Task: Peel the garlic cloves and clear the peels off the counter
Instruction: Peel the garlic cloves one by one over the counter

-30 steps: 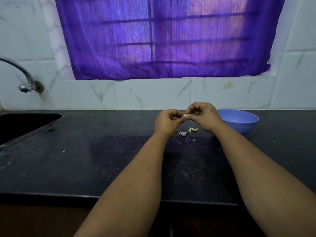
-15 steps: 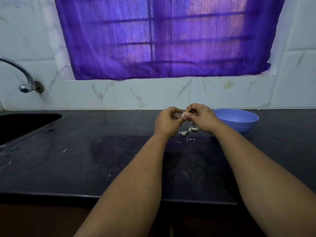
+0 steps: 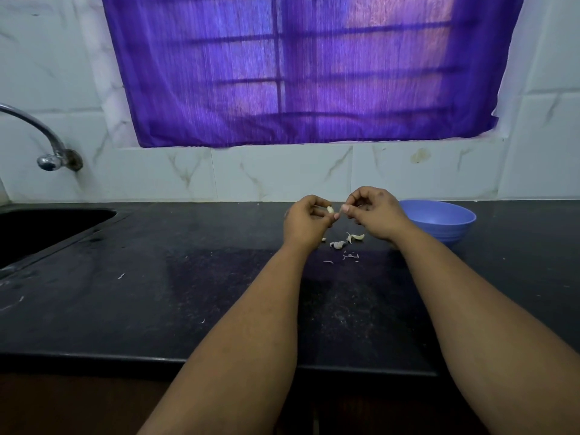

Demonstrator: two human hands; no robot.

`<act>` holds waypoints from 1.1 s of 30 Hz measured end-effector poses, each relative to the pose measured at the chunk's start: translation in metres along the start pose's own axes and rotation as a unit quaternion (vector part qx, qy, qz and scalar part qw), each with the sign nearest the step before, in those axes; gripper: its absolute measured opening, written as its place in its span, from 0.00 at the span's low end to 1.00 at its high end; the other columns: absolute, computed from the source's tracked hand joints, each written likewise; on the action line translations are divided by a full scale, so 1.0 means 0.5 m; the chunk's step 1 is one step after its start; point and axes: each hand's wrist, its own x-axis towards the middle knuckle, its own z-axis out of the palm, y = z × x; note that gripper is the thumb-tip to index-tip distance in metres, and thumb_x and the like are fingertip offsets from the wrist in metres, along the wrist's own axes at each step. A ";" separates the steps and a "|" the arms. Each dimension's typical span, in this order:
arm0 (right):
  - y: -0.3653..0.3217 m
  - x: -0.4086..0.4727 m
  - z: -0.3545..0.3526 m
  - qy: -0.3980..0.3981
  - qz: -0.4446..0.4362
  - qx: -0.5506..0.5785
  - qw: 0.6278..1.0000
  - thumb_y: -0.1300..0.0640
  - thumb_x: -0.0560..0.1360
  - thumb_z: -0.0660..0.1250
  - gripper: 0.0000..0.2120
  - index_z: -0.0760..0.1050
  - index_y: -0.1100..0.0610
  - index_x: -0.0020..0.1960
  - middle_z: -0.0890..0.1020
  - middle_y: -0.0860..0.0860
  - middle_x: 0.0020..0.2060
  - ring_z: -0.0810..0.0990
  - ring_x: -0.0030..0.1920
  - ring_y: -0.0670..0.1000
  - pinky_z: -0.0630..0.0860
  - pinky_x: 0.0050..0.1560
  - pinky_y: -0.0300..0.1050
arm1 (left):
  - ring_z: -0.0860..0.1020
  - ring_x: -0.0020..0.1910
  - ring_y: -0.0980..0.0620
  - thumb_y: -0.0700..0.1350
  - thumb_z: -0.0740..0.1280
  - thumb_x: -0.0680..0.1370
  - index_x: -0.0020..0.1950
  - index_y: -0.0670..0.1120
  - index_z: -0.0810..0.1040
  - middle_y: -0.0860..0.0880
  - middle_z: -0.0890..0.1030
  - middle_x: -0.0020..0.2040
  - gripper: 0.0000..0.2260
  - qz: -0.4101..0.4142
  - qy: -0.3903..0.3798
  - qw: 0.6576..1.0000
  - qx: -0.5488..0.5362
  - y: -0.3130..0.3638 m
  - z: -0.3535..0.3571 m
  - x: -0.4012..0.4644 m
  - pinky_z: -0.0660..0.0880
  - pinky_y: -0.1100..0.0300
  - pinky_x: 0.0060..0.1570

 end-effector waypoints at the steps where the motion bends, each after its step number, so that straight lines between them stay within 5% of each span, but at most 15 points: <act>1: 0.001 -0.001 -0.003 0.009 0.003 -0.013 1.000 0.58 0.72 0.74 0.07 0.77 0.52 0.38 0.82 0.49 0.35 0.80 0.39 0.48 0.79 0.49 0.48 | 0.82 0.37 0.52 0.38 0.75 0.71 0.47 0.44 0.78 0.46 0.82 0.39 0.08 0.001 -0.002 1.000 -0.004 0.000 0.000 0.000 0.80 0.58 0.39; 5: 0.001 -0.011 -0.015 -0.022 0.016 -0.075 0.997 0.61 0.67 0.76 0.06 0.80 0.55 0.40 0.85 0.53 0.35 0.82 0.38 0.49 0.75 0.38 0.37 | 0.82 0.40 0.49 0.36 0.75 0.70 0.45 0.47 0.78 0.45 0.83 0.41 0.10 0.002 -0.006 1.000 -0.021 -0.001 0.003 0.000 0.81 0.55 0.43; 10: -0.003 -0.012 -0.019 -0.099 0.043 -0.148 0.983 0.67 0.70 0.73 0.07 0.82 0.56 0.43 0.84 0.49 0.34 0.82 0.39 0.46 0.73 0.39 0.33 | 0.83 0.43 0.48 0.36 0.75 0.70 0.42 0.49 0.78 0.45 0.84 0.41 0.10 0.004 -0.002 1.000 -0.021 0.000 0.004 0.001 0.82 0.53 0.43; 14: -0.002 -0.010 -0.016 -0.139 0.055 -0.175 0.973 0.71 0.69 0.70 0.12 0.81 0.54 0.41 0.82 0.46 0.33 0.83 0.45 0.49 0.78 0.51 0.40 | 0.83 0.43 0.48 0.35 0.75 0.70 0.41 0.49 0.77 0.44 0.83 0.41 0.11 -0.002 -0.003 1.000 -0.027 -0.001 0.005 0.002 0.81 0.52 0.43; 18: -0.004 -0.015 -0.022 -0.103 0.062 -0.118 0.986 0.68 0.67 0.74 0.04 0.84 0.62 0.41 0.85 0.53 0.34 0.85 0.39 0.52 0.82 0.45 0.42 | 0.81 0.39 0.53 0.34 0.75 0.70 0.40 0.49 0.76 0.47 0.82 0.38 0.11 -0.003 -0.007 0.999 -0.033 0.002 0.006 0.002 0.80 0.56 0.41; 22: -0.007 -0.018 -0.029 -0.101 0.057 -0.096 0.989 0.61 0.65 0.79 0.05 0.83 0.59 0.37 0.84 0.54 0.31 0.81 0.32 0.48 0.79 0.38 0.41 | 0.80 0.39 0.55 0.33 0.75 0.70 0.41 0.47 0.76 0.49 0.81 0.37 0.12 0.006 -0.013 0.999 -0.041 0.006 0.006 -0.002 0.78 0.63 0.44; 27: -0.020 -0.016 -0.023 -0.020 0.030 -0.101 0.994 0.64 0.72 0.65 0.11 0.84 0.56 0.36 0.81 0.43 0.30 0.78 0.37 0.44 0.72 0.35 0.36 | 0.80 0.39 0.54 0.34 0.74 0.70 0.43 0.47 0.78 0.49 0.82 0.39 0.10 0.028 -0.020 0.999 -0.027 0.003 0.007 0.001 0.80 0.58 0.47; 33: -0.022 -0.006 -0.016 -0.007 0.074 0.038 0.997 0.55 0.76 0.62 0.13 0.82 0.57 0.39 0.85 0.52 0.39 0.80 0.39 0.49 0.77 0.44 0.46 | 0.79 0.40 0.53 0.38 0.75 0.71 0.45 0.49 0.82 0.50 0.81 0.41 0.08 0.039 -0.015 0.999 0.009 0.000 0.007 0.000 0.80 0.57 0.42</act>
